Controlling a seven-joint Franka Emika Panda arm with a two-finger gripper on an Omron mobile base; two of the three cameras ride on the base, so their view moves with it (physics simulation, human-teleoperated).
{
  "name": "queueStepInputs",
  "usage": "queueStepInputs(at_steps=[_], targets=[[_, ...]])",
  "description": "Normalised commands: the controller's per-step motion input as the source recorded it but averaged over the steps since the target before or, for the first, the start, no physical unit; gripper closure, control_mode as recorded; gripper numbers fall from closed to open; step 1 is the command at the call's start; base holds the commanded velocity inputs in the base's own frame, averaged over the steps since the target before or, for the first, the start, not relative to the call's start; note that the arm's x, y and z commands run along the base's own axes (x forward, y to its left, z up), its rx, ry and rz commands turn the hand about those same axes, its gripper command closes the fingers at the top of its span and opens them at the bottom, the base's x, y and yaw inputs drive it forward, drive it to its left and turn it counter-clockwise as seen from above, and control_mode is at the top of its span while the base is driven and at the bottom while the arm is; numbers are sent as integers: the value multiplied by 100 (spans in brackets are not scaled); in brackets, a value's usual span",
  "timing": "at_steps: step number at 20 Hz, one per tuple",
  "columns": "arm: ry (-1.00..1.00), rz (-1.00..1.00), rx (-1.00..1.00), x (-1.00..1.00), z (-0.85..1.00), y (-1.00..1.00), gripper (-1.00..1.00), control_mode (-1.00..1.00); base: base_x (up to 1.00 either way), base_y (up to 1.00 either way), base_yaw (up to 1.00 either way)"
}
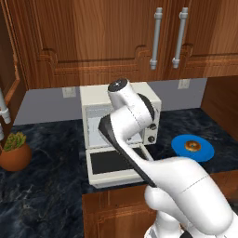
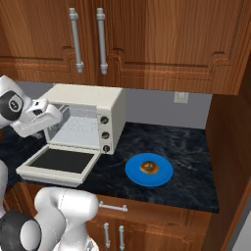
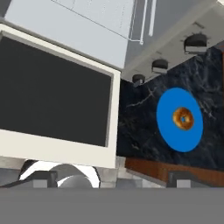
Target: Pick up the bagel from the plate, place it on the toaster oven rack, close the door, and set the timer.
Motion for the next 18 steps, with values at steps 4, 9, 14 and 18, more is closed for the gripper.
queueStepInputs(at_steps=[4,9,14,18], targets=[[0,0,-24,-1,-14,43,-100,-100,0,0,0],[-3,0,-19,1,-12,27,-100,-100,0,0,0],[-11,0,-15,10,-12,11,-100,-100,0,0,0],[-9,0,-12,23,-9,1,-100,-100,0,0,0]])
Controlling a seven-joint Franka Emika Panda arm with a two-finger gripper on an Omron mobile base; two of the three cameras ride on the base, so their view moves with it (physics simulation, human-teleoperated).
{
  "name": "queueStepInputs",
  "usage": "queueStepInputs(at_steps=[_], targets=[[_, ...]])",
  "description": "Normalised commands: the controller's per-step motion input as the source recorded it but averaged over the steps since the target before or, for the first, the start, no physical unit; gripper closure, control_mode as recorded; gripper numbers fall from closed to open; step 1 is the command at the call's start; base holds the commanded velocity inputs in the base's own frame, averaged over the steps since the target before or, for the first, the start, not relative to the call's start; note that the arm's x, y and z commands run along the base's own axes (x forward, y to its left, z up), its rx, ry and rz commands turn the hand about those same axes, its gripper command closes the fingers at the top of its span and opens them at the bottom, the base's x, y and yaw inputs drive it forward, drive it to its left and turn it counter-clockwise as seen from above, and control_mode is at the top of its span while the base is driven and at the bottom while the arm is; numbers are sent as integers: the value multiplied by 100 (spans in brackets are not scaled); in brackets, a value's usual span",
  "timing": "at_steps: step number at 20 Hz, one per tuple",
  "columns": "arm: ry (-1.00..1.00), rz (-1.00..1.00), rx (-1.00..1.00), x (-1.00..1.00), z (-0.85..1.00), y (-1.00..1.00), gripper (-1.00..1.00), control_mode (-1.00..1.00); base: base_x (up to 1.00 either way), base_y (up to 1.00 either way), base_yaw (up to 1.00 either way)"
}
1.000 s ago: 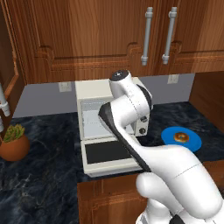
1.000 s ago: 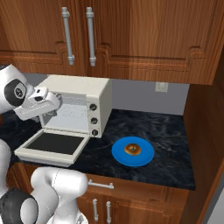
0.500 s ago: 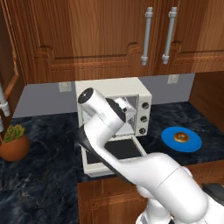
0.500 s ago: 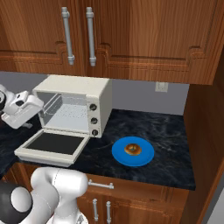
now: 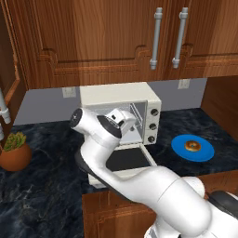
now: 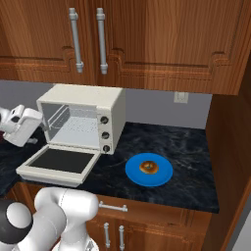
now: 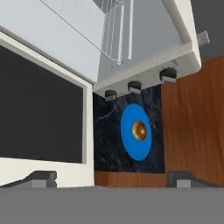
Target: Pick up the bagel from the plate, place it on the toaster oven rack, close the door, and set the timer.
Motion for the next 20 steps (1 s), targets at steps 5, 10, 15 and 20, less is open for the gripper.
queueStepInputs(at_steps=[5,10,15,20], targets=[[-9,0,-10,27,-11,0,-100,-100,0,0,0],[-8,0,-7,27,-12,0,-100,-100,0,0,0],[-6,3,-4,19,-17,0,-100,-100,0,0,0],[-3,7,-1,20,-12,0,-100,-100,0,0,0]])
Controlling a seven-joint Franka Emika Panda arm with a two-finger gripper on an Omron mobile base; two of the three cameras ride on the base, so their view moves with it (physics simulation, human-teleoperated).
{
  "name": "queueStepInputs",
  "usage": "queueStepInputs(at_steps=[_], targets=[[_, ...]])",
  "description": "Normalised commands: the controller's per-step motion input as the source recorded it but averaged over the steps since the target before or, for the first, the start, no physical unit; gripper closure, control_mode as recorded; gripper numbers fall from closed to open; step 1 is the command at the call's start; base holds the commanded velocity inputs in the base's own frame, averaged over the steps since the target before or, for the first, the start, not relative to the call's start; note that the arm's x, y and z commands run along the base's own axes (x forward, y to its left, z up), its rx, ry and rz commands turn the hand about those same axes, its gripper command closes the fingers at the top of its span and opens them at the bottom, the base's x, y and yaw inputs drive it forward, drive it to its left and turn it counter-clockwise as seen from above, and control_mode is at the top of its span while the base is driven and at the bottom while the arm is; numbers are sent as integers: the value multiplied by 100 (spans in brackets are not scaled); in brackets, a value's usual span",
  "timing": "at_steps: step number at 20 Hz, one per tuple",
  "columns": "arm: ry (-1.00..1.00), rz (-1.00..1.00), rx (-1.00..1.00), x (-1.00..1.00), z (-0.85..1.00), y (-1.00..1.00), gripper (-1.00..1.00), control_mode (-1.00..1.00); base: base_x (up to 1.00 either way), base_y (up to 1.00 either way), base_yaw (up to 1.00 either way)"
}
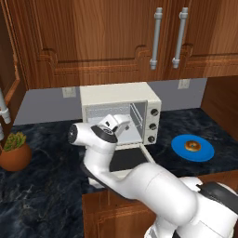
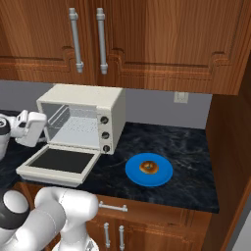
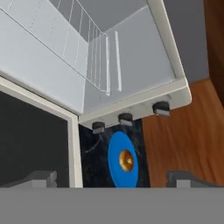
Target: Pick up the bagel from the plate, place it on the toaster oven rack, close the door, and set the timer.
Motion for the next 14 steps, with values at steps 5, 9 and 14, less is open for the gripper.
queueStepInputs(at_steps=[5,9,14], targets=[[0,16,0,30,-12,0,-100,-100,0,0,0],[0,16,0,31,-14,0,-100,-100,0,0,0],[0,7,0,25,-21,0,-100,-100,0,0,0]])
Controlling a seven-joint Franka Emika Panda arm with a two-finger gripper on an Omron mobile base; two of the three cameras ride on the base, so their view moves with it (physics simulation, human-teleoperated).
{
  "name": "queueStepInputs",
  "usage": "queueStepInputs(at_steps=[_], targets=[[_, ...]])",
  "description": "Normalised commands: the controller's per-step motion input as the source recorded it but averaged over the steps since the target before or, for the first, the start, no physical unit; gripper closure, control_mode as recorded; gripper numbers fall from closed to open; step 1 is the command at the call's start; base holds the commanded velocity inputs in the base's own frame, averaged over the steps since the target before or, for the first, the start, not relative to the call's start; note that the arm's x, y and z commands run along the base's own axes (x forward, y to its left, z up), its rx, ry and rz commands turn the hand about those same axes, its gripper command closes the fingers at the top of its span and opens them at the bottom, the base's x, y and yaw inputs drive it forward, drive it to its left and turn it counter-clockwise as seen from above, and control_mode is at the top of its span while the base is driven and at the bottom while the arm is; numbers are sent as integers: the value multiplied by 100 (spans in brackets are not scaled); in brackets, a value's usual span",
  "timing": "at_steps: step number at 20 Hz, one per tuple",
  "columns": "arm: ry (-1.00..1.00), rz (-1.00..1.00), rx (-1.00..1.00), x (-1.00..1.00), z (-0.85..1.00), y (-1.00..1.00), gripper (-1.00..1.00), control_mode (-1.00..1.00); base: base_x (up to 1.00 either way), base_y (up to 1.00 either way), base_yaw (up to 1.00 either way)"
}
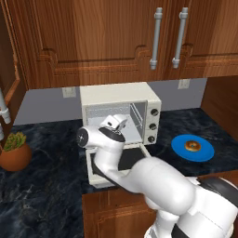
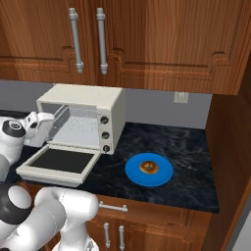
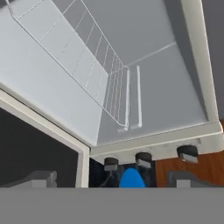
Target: Pick up the bagel from the plate, place it on the toaster oven rack, close the door, and set the timer.
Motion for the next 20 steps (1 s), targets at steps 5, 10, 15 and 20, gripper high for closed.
queueStepInputs(at_steps=[5,10,15,20], targets=[[0,3,0,27,-22,0,-100,-100,0,0,0],[0,2,0,32,-16,0,-100,-100,0,0,0],[0,1,-1,32,-14,0,-100,-100,0,0,0],[0,2,-2,30,-16,0,-100,-100,0,0,0]])
